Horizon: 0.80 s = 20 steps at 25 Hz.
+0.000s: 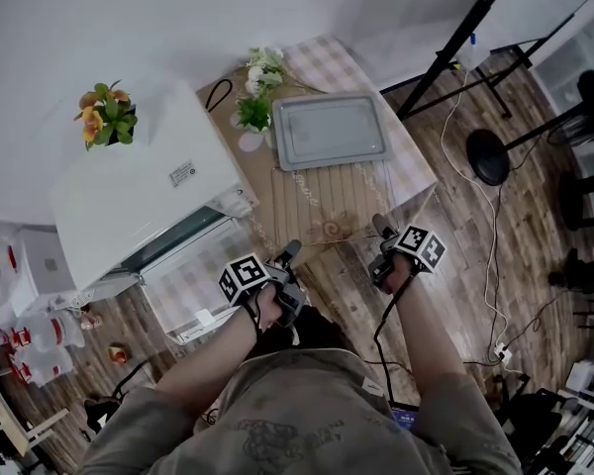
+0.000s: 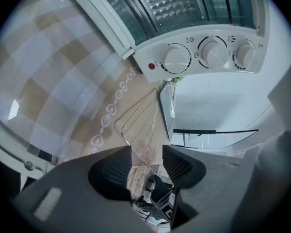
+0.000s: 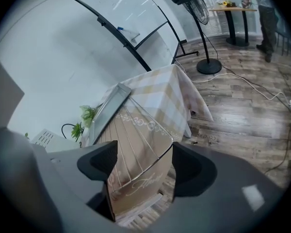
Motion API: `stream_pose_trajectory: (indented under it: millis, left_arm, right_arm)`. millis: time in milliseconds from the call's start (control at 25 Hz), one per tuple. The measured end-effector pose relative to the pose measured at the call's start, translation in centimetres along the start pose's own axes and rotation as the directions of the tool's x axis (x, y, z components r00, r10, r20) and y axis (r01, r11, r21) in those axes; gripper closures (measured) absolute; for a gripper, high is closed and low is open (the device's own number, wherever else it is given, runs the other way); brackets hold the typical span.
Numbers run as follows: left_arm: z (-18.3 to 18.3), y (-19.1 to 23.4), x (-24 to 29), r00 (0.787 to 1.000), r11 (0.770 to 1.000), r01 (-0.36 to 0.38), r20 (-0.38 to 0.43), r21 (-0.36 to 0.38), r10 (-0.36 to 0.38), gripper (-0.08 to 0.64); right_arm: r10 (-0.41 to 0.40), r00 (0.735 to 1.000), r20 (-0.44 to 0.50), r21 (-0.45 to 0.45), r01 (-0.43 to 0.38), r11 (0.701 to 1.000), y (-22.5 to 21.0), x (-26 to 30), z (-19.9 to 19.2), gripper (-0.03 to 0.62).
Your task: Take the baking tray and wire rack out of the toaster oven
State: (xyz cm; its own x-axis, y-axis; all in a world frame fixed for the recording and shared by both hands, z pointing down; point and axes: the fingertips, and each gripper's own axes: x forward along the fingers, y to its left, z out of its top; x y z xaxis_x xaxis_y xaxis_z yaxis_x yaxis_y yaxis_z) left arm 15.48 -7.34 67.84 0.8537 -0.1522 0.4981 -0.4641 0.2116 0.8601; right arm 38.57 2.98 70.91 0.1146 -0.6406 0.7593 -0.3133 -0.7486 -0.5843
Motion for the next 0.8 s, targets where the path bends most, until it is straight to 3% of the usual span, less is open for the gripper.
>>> stream_pose_trajectory:
  millis: [240,400,520,680,800]
  left_arm:
    - [0.4,-1.5,-2.5,0.999,0.997,0.043,0.008,0.071,-0.044,0.367]
    - [1.7,-3.2,-4.9,0.995,0.988,0.085,0.038,0.125,-0.091,0.368]
    - [3.1,-4.6,-7.1,0.988,0.978,0.122,0.078,0.170,-0.137,0.413]
    - [4.6,-6.6,-10.6,0.976,0.955,0.156,0.108,0.253,-0.188,0.422]
    - [5.7,-7.9,-13.4,0.966,0.927,0.166,0.132,0.336,-0.221,0.443]
  right_arm:
    - [-0.038,0.999,-0.018,-0.125,0.035,0.992,0.6,-2.2,-1.1,0.229]
    - [0.031,1.000,0.003,-0.153,-0.030,0.988,3.6,-3.9,-1.2,0.236]
    - [0.107,0.994,-0.008,-0.206,-0.106,0.973,6.9,-5.2,-1.8,0.276]
    - [0.215,0.976,-0.034,-0.331,-0.214,0.919,12.5,-7.4,-3.0,0.333]
    - [0.279,0.959,-0.054,-0.445,-0.274,0.853,16.7,-9.1,-4.2,0.371]
